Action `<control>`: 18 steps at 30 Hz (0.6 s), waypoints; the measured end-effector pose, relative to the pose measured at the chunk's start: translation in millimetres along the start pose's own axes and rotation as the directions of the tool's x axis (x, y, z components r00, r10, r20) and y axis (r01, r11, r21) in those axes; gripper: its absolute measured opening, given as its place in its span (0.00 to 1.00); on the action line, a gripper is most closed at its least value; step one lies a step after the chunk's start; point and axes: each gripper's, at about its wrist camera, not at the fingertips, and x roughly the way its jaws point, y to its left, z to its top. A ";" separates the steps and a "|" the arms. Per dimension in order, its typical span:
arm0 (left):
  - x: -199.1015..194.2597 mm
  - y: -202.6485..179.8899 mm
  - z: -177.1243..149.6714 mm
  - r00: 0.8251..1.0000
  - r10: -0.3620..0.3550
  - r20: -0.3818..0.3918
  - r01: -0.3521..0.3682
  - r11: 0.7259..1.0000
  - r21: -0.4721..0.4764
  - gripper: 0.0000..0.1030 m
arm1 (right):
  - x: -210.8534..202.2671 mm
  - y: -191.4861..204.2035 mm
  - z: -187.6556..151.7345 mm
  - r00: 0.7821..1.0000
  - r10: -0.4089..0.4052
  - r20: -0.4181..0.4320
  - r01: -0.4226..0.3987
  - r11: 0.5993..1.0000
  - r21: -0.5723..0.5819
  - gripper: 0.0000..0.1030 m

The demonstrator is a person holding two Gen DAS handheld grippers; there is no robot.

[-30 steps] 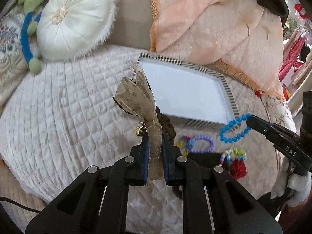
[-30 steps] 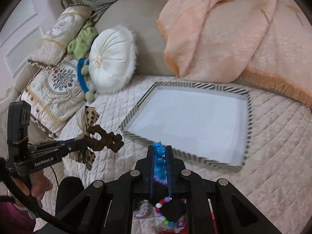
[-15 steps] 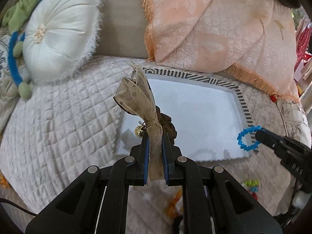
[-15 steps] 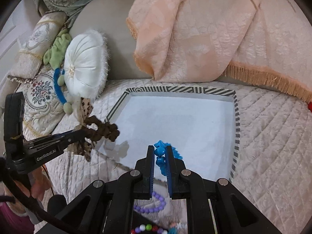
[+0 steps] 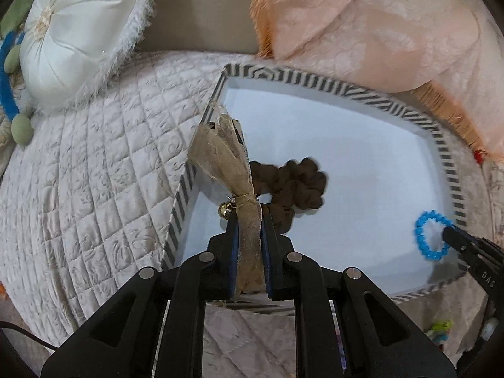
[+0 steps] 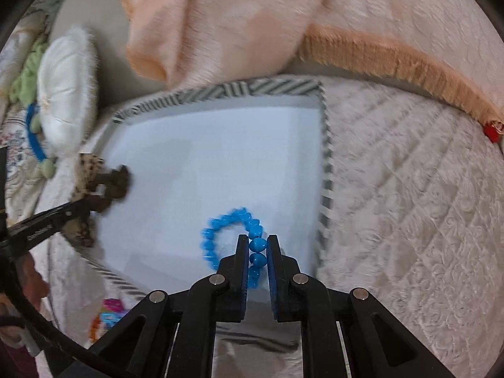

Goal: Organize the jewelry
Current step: 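Carry both items into the striped tray and open both tools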

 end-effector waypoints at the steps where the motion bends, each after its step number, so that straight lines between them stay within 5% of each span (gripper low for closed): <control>1: 1.6 0.2 -1.4 1.000 0.012 -0.004 -0.012 1.000 0.000 0.17 | -0.4 0.0 -1.7 1.000 0.004 0.003 -0.004 1.000 -0.003 0.10; 3: -0.8 -0.2 -3.3 1.000 0.016 0.001 -0.016 1.000 0.006 0.34 | -5.7 1.3 -4.6 1.000 0.016 0.022 -0.016 1.000 -0.006 0.19; 5: -8.4 -0.4 -6.1 1.000 0.008 0.018 -0.008 1.000 0.003 0.45 | -14.0 4.3 -8.8 0.997 0.057 0.045 -0.057 0.998 -0.006 0.40; 18: -80.0 -1.5 -49.7 0.986 0.063 0.158 -0.065 0.998 0.007 0.48 | -82.6 43.2 -47.2 0.985 0.052 0.164 -0.042 0.997 -0.066 0.40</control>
